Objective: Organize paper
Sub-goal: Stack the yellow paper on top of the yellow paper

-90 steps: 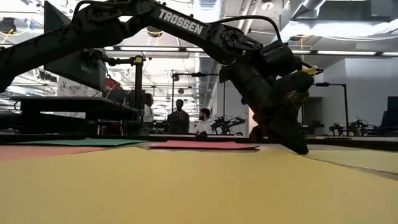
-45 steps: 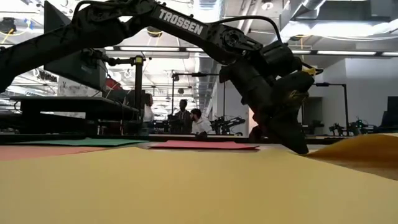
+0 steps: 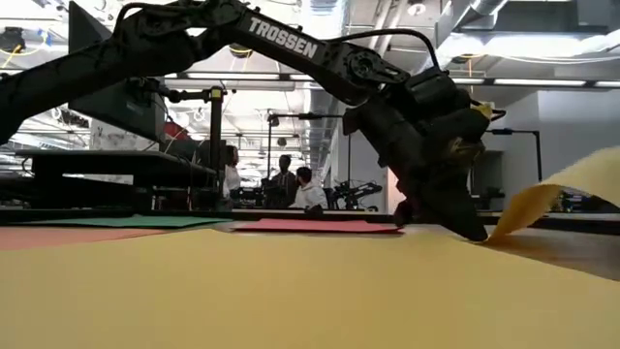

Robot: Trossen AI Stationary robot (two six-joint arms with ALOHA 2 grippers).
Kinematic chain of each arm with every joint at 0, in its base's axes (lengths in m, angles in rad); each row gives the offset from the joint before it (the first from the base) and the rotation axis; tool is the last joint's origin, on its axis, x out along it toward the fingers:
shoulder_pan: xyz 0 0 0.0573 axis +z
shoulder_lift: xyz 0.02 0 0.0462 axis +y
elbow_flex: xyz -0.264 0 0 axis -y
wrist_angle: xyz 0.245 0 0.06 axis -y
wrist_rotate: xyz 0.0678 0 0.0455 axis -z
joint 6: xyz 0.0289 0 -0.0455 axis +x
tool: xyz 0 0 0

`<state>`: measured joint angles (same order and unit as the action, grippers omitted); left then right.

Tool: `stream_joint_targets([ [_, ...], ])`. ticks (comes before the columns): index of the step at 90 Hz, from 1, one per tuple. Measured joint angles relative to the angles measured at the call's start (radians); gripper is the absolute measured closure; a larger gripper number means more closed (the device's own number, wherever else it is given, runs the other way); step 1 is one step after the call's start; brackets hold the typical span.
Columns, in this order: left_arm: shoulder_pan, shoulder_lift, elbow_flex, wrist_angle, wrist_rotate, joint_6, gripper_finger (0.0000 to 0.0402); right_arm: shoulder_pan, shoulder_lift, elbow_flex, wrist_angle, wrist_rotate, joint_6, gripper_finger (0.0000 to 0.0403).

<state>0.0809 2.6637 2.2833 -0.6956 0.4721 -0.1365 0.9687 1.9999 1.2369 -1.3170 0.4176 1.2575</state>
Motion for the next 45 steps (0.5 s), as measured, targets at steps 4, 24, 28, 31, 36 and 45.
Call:
stream_joint_targets([
  [4, -0.002, 0.000, 0.000, -0.001, 0.001, 0.000, 0.0402, -0.007, 0.000, 0.000, 0.000, 0.005, 0.000, 0.0177],
  [24, -0.002, 0.001, 0.000, -0.002, 0.069, 0.011, 0.0402, -0.030, -0.001, 0.000, -0.015, 0.028, 0.000, 0.0177],
  [28, -0.003, 0.001, 0.000, -0.004, 0.082, 0.016, 0.0402, -0.031, -0.002, 0.000, -0.015, 0.040, 0.000, 0.0177],
  [31, -0.003, 0.001, 0.000, -0.007, 0.093, 0.018, 0.0402, -0.034, -0.002, 0.000, -0.015, 0.051, 0.001, 0.0177],
  [36, -0.003, 0.001, 0.000, -0.010, 0.109, 0.019, 0.0402, -0.037, -0.002, 0.000, -0.014, 0.060, 0.001, 0.0177],
  [45, -0.002, 0.000, 0.000, -0.009, 0.131, 0.019, 0.0402, -0.049, -0.002, 0.000, -0.014, 0.081, 0.000, 0.0177],
])
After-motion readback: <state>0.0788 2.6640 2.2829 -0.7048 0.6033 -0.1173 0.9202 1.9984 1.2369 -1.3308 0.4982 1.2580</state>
